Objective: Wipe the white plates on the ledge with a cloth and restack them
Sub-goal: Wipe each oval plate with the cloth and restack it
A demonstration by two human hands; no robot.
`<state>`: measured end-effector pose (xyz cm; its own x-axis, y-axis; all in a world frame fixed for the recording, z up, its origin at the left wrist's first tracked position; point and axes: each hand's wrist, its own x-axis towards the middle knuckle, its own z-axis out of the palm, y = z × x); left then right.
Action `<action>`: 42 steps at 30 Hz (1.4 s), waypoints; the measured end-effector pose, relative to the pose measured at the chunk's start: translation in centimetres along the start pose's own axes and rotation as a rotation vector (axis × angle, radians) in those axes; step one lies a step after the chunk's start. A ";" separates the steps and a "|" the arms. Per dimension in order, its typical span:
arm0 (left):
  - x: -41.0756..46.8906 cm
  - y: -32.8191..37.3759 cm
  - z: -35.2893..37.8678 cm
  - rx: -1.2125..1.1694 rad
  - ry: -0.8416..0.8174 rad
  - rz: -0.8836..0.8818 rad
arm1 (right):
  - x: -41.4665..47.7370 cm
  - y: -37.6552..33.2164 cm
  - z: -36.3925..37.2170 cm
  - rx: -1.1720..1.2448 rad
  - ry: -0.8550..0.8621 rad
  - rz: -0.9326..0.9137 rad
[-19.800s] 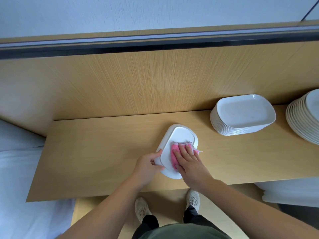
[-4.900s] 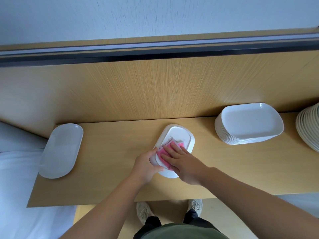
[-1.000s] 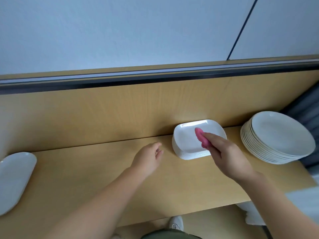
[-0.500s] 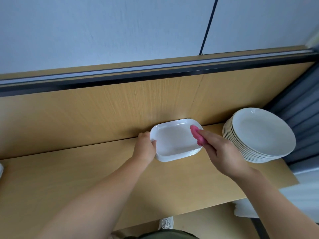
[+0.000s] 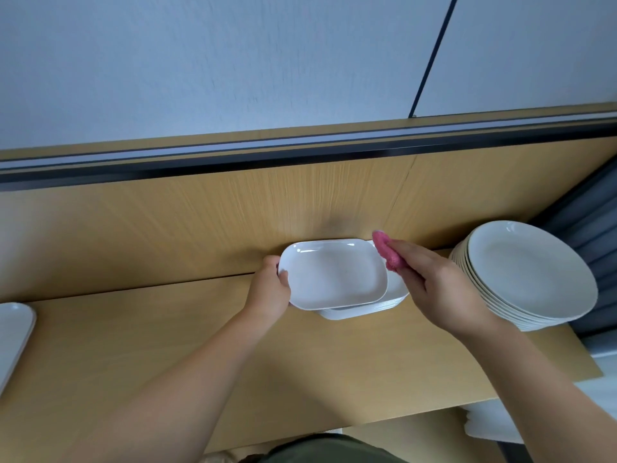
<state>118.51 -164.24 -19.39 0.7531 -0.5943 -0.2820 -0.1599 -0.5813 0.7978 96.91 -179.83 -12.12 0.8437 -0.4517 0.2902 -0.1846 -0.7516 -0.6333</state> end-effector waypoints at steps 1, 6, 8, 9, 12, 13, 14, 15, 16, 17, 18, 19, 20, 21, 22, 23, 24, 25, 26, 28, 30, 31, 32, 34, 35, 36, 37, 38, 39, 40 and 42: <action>-0.2 -0.4 -0.6 -0.008 0.011 0.003 | 0.3 -0.4 0.3 -0.001 -0.007 -0.008; -1.2 -3.4 -4.6 -0.050 0.047 -0.016 | 1.9 -2.8 2.7 0.012 -0.034 -0.055; -1.6 -4.6 -6.4 -0.065 0.067 -0.028 | 2.5 -3.9 4.0 0.023 -0.046 -0.082; -1.8 -5.2 -7.3 -0.068 0.077 -0.035 | 2.8 -4.5 4.7 0.030 -0.053 -0.093; -2.3 -7.2 -9.6 -0.070 0.104 -0.053 | 3.4 -6.3 7.0 0.048 -0.065 -0.119; -2.5 -7.9 -10.3 -0.072 0.108 -0.061 | 3.5 -6.9 7.8 0.051 -0.067 -0.122; -2.7 -8.6 -10.9 -0.072 0.112 -0.067 | 3.6 -7.5 8.6 0.048 -0.067 -0.125; -2.9 -9.3 -11.5 -0.066 0.117 -0.075 | 3.6 -8.1 9.3 0.042 -0.065 -0.132; -3.2 -10.0 -12.0 -0.056 0.120 -0.082 | 3.6 -8.7 10.1 0.035 -0.065 -0.136; -3.5 -10.8 -12.5 -0.042 0.120 -0.088 | 3.5 -9.2 10.8 0.029 -0.069 -0.137; -3.7 -11.5 -12.9 -0.026 0.117 -0.093 | 3.4 -9.7 11.5 0.027 -0.076 -0.137; -4.0 -12.3 -13.2 -0.013 0.113 -0.097 | 3.4 -10.1 12.2 0.028 -0.083 -0.140; -4.3 -13.1 -13.5 -0.005 0.110 -0.105 | 3.2 -10.5 12.8 0.028 -0.087 -0.145; -4.6 -13.8 -13.7 0.003 0.105 -0.113 | 3.1 -10.9 13.4 0.029 -0.089 -0.150; -4.8 -14.5 -13.8 0.010 0.098 -0.122 | 2.9 -11.3 13.9 0.027 -0.089 -0.153; -5.1 -15.2 -13.9 0.014 0.090 -0.129 | 2.7 -11.6 14.4 0.023 -0.089 -0.156; -5.3 -15.7 -13.9 0.016 0.081 -0.133 | 2.5 -11.8 14.8 0.016 -0.089 -0.155; -5.4 -16.2 -14.0 0.019 0.072 -0.136 | 2.3 -12.0 15.2 0.009 -0.087 -0.155; -5.5 -16.7 -13.9 0.019 0.064 -0.139 | 2.1 -12.1 15.5 0.002 -0.085 -0.154; -5.7 -17.4 -13.8 0.017 0.057 -0.146 | 1.8 -12.3 16.1 -0.003 -0.080 -0.155; -5.7 -18.0 -13.6 0.022 0.052 -0.163 | 1.6 -12.5 16.4 -0.008 -0.076 -0.156; -5.8 -18.1 -13.6 0.027 0.052 -0.169 | 1.5 -12.6 16.4 -0.015 -0.073 -0.159; -5.8 -18.2 -13.5 0.032 0.055 -0.168 | 1.4 -12.7 16.4 -0.024 -0.069 -0.164; -6.0 -18.1 -13.4 0.033 0.073 -0.153 | 1.3 -12.9 16.5 -0.033 -0.069 -0.173; -6.1 -18.1 -13.4 0.034 0.082 -0.145 | 1.2 -13.0 16.6 -0.033 -0.075 -0.175; -6.2 -18.1 -13.4 0.040 0.088 -0.139 | 1.2 -13.0 16.6 -0.032 -0.083 -0.177; -6.2 -18.1 -13.5 0.057 0.085 -0.136 | 1.2 -13.0 16.7 -0.032 -0.090 -0.180; -6.1 -18.3 -13.5 0.089 0.075 -0.133 | 1.2 -13.0 16.8 -0.033 -0.097 -0.183; -6.0 -18.4 -13.5 0.128 0.060 -0.131 | 1.3 -12.8 16.9 -0.034 -0.105 -0.184; -5.9 -18.5 -13.6 0.163 0.041 -0.132 | 1.3 -12.6 17.1 -0.035 -0.116 -0.183; -5.7 -18.8 -13.8 0.247 -0.003 -0.136 | 1.3 -12.1 17.6 -0.037 -0.141 -0.164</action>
<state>126.04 -142.33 -25.43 0.7767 -0.5030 -0.3790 -0.2087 -0.7733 0.5987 109.11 -162.89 -16.72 0.9255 -0.2526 0.2823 -0.0557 -0.8279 -0.5581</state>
